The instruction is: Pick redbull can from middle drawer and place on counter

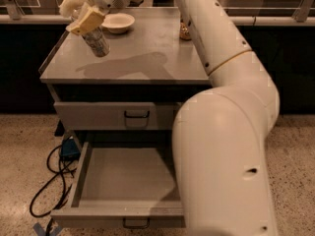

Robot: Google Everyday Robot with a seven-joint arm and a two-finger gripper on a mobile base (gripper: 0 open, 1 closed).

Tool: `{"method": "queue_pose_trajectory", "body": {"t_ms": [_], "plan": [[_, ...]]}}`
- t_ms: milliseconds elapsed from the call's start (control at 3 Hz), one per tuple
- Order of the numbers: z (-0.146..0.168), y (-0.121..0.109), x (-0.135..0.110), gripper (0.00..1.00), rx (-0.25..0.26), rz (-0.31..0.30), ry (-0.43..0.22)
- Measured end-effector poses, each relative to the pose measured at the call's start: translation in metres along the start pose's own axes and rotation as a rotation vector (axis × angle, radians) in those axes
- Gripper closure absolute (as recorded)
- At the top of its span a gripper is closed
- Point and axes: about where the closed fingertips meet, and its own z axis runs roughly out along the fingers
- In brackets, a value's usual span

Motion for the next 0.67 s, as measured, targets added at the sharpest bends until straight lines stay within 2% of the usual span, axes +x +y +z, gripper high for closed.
{"method": "queue_pose_trajectory", "body": {"t_ms": [333, 667], "plan": [[-0.015, -0.041, 0.007, 1.0, 0.121, -0.032, -0.054], [-0.078, -0.087, 0.013, 1.0, 0.367, -0.073, -0.102]]}}
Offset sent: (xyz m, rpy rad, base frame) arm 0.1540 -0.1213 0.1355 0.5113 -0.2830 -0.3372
